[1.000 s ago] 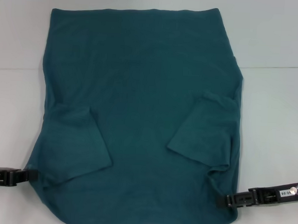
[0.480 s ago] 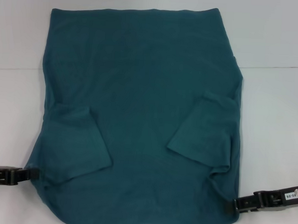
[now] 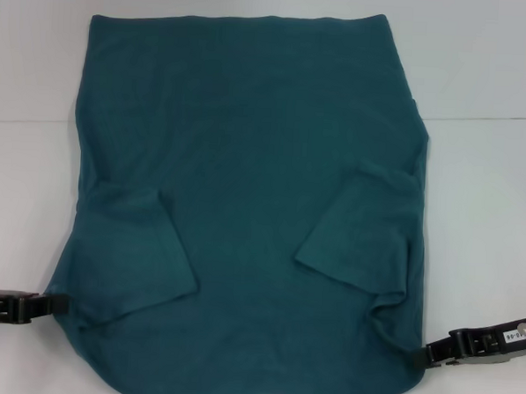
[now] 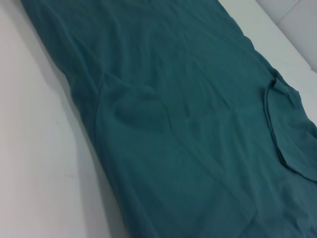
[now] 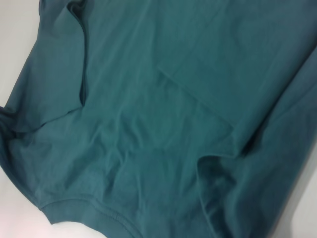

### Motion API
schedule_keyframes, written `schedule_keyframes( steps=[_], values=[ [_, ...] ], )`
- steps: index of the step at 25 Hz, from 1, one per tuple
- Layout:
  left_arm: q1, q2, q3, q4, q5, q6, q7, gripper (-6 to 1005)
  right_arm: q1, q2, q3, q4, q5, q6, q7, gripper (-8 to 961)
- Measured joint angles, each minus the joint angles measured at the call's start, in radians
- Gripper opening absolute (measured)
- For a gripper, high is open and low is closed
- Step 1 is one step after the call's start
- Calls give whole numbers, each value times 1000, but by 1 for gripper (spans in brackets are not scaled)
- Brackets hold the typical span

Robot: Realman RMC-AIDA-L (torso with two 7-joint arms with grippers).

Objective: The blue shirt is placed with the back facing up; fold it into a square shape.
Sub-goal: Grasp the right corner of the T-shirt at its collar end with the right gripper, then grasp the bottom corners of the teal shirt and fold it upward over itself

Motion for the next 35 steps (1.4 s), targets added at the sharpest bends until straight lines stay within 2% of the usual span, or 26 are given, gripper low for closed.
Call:
schedule_keyframes(
  steps=[6, 22, 35],
  values=[
    [1, 1, 0, 0, 0, -1, 2, 27, 3, -4, -15, -1, -1, 0, 14, 117],
    [-1, 4, -1, 0, -2, -1, 0, 28, -39, 1, -6, -14, 15, 28, -27, 61],
    [21, 12, -58, 32, -2, 85, -9, 27, -166, 29, 92, -10, 168, 9, -245, 55]
  ],
)
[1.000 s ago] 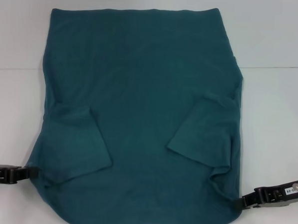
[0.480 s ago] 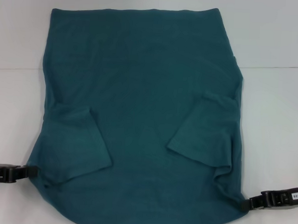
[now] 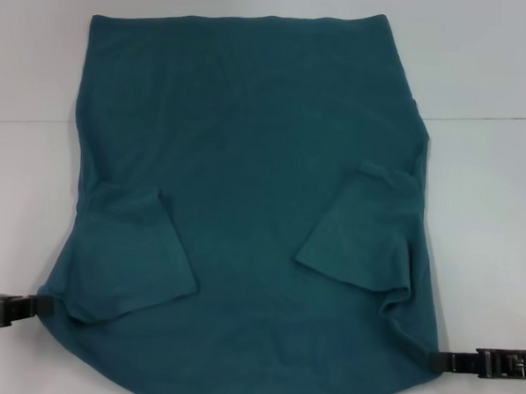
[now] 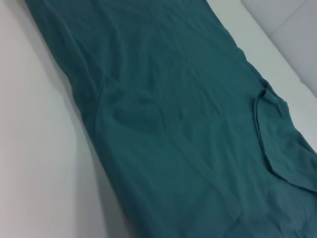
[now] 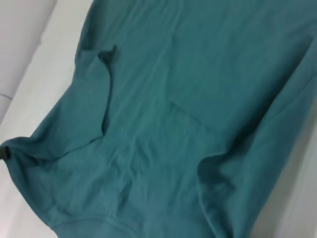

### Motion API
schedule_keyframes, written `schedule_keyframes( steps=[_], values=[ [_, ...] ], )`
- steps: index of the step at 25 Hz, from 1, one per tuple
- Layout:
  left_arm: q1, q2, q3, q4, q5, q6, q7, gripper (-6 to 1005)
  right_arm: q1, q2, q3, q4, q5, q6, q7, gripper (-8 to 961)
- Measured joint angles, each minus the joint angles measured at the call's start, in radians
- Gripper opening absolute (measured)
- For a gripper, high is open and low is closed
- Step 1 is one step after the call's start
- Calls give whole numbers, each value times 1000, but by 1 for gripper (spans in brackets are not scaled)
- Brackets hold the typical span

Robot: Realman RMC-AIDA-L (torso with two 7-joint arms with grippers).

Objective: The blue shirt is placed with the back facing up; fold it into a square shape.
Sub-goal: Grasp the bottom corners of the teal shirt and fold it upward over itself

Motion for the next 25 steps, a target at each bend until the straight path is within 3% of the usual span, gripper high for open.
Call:
schedule_keyframes(
  steps=[11, 18, 25],
  values=[
    [36, -1, -50, 3, -1, 58, 8, 28, -65, 1, 102, 6, 12, -41, -102, 56],
    [84, 2, -137, 7, -2, 147, 18, 28, -91, 0, 255, 18, 14, -120, -215, 56],
    [126, -5, -194, 4, -2, 205, 46, 27, -123, -16, 320, 72, 9, -154, -308, 56]
  ],
)
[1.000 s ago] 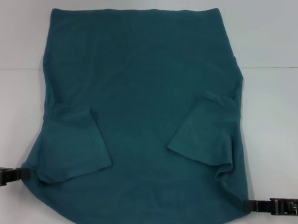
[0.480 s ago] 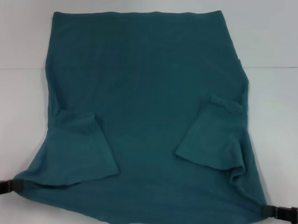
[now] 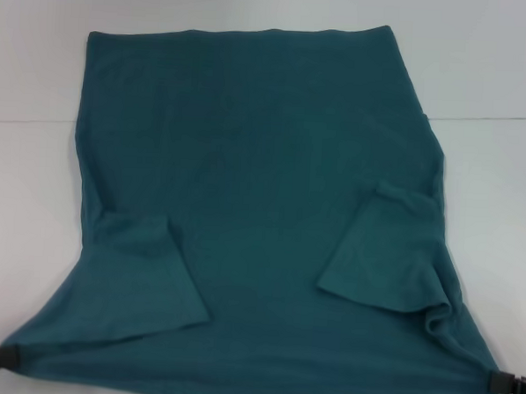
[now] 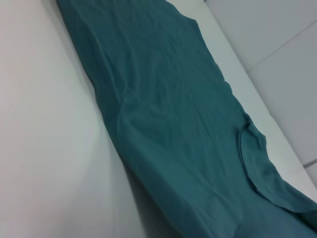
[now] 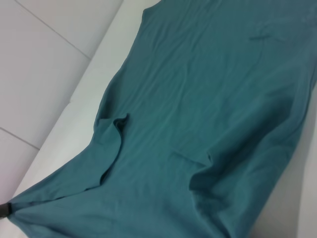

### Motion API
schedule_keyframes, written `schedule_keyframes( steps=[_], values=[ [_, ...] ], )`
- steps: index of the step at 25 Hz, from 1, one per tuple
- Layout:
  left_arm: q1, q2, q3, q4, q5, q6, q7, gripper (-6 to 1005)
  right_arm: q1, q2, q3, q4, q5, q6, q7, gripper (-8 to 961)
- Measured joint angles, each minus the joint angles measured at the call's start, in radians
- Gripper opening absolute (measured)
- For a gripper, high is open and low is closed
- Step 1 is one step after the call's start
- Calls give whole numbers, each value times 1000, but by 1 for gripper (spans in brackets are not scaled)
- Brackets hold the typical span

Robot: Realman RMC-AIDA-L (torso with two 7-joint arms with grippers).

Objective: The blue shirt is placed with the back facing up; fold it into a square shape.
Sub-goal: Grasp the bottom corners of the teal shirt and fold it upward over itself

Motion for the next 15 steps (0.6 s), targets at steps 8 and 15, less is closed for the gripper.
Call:
schedule_keyframes(
  steps=[8, 15],
  values=[
    [39, -8, -10, -1, 0, 84, 29, 27, -36, -17, -1, 1, -14, -81, -47, 57],
    [71, -15, -10, 3, 7, 152, 44, 27, -66, -30, 0, 3, -48, -108, -52, 57]
  ],
)
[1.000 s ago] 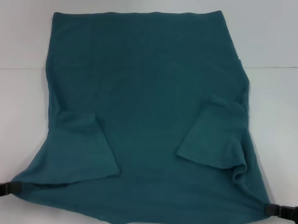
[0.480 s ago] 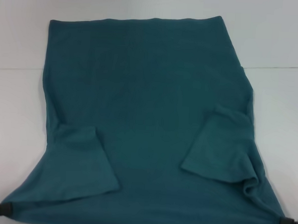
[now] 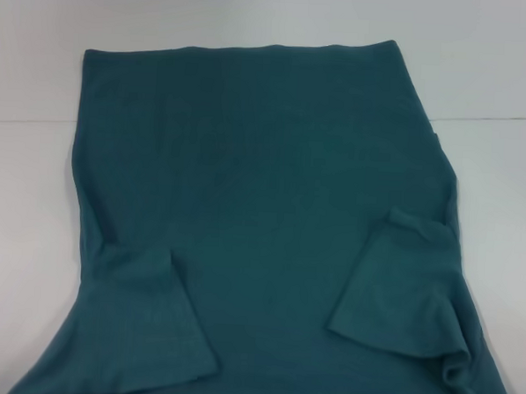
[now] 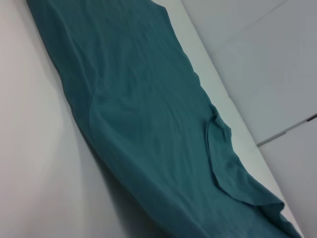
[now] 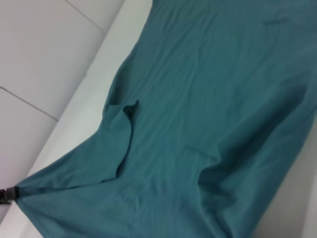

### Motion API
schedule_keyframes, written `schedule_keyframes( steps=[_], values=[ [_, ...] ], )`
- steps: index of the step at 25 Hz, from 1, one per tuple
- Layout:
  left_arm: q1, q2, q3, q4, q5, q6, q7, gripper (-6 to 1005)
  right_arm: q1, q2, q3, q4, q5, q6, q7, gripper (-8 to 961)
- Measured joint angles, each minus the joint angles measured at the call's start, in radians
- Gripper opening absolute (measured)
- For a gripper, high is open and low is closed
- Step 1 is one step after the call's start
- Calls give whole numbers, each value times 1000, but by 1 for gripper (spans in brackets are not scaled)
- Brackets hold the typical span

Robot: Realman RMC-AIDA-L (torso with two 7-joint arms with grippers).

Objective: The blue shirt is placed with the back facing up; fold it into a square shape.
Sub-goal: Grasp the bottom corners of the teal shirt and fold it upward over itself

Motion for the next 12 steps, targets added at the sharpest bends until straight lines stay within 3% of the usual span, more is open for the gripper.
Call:
schedule_keyframes(
  steps=[12],
  values=[
    [60, -15, 0, 7, 6, 14, 27, 27, -16, -9, 15, 0, -59, -30, -25, 58]
  ],
)
